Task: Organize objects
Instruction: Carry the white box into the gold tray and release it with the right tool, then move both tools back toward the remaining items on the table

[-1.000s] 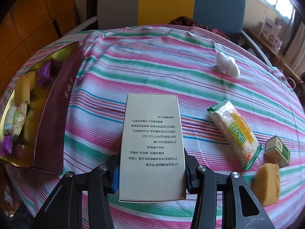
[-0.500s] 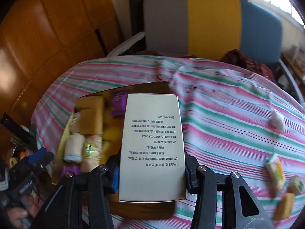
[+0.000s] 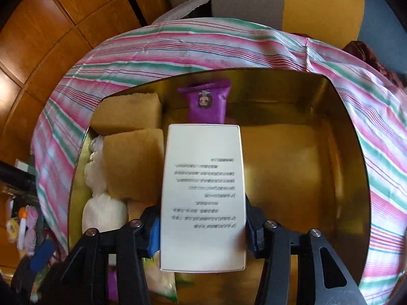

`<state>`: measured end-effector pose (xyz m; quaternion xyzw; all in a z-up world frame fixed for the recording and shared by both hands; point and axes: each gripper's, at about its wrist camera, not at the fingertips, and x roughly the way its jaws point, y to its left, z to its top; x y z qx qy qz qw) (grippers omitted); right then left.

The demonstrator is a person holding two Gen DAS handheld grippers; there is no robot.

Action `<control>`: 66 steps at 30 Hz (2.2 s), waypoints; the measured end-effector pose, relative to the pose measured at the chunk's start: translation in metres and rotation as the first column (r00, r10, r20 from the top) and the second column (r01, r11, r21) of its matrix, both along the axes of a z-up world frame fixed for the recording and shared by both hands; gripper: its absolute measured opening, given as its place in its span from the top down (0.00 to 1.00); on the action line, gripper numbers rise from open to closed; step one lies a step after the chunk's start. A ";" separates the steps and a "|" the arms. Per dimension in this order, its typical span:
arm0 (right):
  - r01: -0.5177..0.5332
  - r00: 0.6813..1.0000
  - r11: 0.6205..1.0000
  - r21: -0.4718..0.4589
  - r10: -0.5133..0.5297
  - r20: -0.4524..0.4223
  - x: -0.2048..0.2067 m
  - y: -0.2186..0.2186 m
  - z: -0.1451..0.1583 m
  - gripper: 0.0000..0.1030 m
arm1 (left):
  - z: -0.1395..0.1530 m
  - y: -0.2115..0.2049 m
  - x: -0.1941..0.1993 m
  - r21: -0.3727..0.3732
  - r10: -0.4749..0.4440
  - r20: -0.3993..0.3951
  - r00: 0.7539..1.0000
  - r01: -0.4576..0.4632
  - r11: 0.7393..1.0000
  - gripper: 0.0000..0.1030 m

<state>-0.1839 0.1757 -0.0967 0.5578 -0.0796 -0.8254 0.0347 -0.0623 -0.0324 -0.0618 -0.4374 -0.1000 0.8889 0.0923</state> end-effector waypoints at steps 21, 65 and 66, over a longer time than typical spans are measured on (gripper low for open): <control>0.034 0.979 0.999 -0.013 -0.036 -0.198 0.074 0.033 0.051 0.22 | 0.024 0.014 0.016 -0.056 -0.035 -0.083 0.996 0.031 0.998 0.50; 0.887 0.414 0.439 -0.143 -0.894 -0.173 0.344 0.434 0.035 0.20 | 0.046 0.158 0.040 -0.142 -0.405 -0.087 0.910 0.391 0.909 0.50; 0.888 0.412 0.433 -0.155 -0.899 -0.151 0.343 0.437 0.031 0.20 | 0.047 0.165 0.040 -0.141 -0.418 -0.086 0.904 0.404 0.904 0.50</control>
